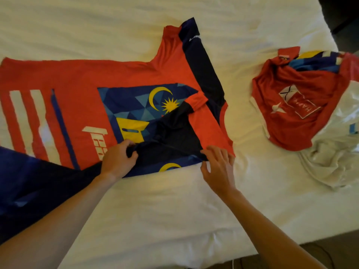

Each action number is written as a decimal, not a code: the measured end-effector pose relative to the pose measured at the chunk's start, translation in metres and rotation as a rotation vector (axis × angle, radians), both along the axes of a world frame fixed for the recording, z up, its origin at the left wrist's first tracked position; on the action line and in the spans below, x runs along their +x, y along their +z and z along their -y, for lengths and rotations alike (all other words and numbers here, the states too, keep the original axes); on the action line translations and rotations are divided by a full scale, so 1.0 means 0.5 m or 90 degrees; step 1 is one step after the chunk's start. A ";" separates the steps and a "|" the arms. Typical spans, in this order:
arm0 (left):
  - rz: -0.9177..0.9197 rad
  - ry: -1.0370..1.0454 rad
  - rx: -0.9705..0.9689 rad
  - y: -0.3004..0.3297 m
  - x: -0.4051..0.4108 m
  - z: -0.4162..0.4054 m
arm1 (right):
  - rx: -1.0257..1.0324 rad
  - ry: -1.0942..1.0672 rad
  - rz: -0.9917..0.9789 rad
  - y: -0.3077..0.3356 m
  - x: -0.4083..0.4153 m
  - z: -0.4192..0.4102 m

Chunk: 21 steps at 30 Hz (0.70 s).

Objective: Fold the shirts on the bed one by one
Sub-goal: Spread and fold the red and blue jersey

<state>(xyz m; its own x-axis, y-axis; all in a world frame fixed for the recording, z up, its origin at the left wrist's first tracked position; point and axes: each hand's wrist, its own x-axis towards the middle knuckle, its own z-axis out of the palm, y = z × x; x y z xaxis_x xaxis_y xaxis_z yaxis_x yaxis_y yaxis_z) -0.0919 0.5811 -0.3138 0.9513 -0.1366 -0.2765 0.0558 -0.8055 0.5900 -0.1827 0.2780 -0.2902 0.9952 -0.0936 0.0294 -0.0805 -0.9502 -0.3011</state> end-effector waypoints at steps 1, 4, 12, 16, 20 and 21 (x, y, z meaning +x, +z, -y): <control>0.015 -0.013 0.000 0.007 -0.007 0.002 | -0.002 0.032 0.012 -0.005 -0.002 -0.026; 0.066 -0.064 0.059 0.023 -0.040 -0.014 | 0.119 0.121 0.027 -0.015 0.013 -0.121; 0.063 -0.031 0.294 0.049 -0.133 -0.216 | 0.076 0.308 -0.259 -0.060 0.047 -0.309; 0.005 0.079 0.287 0.071 -0.144 -0.337 | -0.044 0.244 -0.297 -0.078 0.024 -0.345; -0.022 0.164 0.216 0.100 -0.129 -0.424 | -0.022 0.267 -0.257 -0.079 0.019 -0.404; -0.025 0.181 0.207 0.108 -0.118 -0.447 | 0.001 0.311 -0.253 -0.081 0.020 -0.418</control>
<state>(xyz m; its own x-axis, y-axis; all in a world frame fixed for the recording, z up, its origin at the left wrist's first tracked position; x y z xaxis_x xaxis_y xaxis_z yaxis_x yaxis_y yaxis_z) -0.1509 0.8045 -0.2599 0.9261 0.2296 -0.2992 0.3200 -0.8982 0.3014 -0.1728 0.4872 -0.3307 0.8581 0.3749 -0.3510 0.2568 -0.9051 -0.3389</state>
